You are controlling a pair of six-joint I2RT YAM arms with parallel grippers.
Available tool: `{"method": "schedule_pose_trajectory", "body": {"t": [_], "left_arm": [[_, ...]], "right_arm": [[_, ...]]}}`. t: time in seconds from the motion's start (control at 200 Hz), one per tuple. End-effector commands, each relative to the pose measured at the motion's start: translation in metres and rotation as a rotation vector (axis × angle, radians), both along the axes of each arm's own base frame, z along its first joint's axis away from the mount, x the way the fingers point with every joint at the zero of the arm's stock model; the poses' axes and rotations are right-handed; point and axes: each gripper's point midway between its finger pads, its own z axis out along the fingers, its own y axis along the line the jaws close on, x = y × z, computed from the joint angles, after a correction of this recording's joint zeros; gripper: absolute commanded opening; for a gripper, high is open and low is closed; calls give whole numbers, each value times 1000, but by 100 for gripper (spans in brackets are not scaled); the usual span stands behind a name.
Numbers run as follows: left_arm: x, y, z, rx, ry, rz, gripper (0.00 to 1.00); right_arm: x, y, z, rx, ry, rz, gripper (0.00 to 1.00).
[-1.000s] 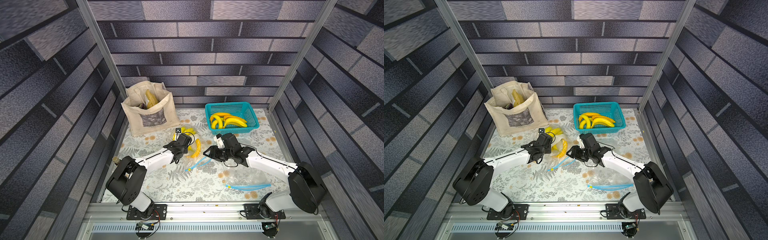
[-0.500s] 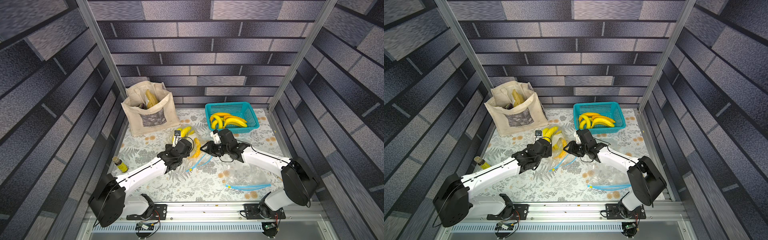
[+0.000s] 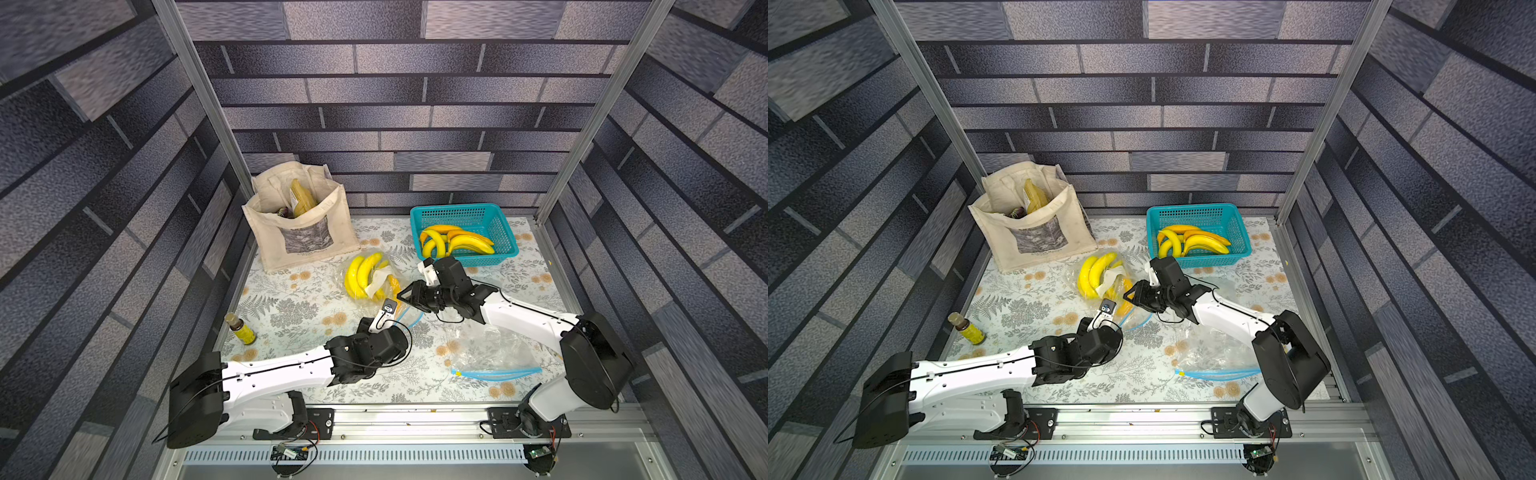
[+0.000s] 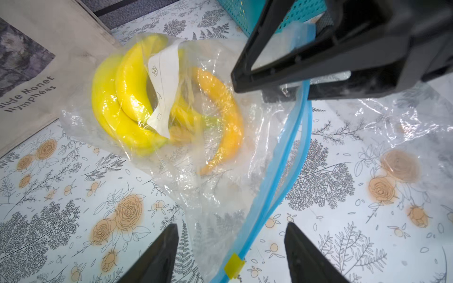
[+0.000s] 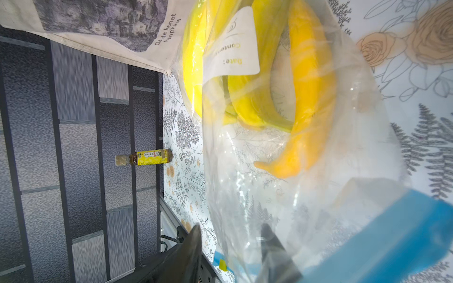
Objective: Open the zip-top bag and take out the banana
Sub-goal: Pick up the banana from the zipper food storage bag.
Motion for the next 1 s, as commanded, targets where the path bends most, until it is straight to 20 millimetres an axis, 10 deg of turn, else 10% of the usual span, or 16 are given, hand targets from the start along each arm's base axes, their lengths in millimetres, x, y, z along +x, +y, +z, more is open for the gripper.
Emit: {"method": "schedule_pose_trajectory", "body": {"t": [0.0,0.351,0.706,0.992], "left_arm": [[2,-5,7,29,-19,-9,72],[11,-8,-1,98,-41,57,67],[30,-2,-10,85,-26,131,29],[33,-11,-5,23,-26,138,18]], "right_arm": [[5,10,14,28,-25,10,42],[4,12,14,35,-18,13,43],[-8,4,5,21,-4,28,44],[-18,-10,-16,-26,10,18,46]]}}
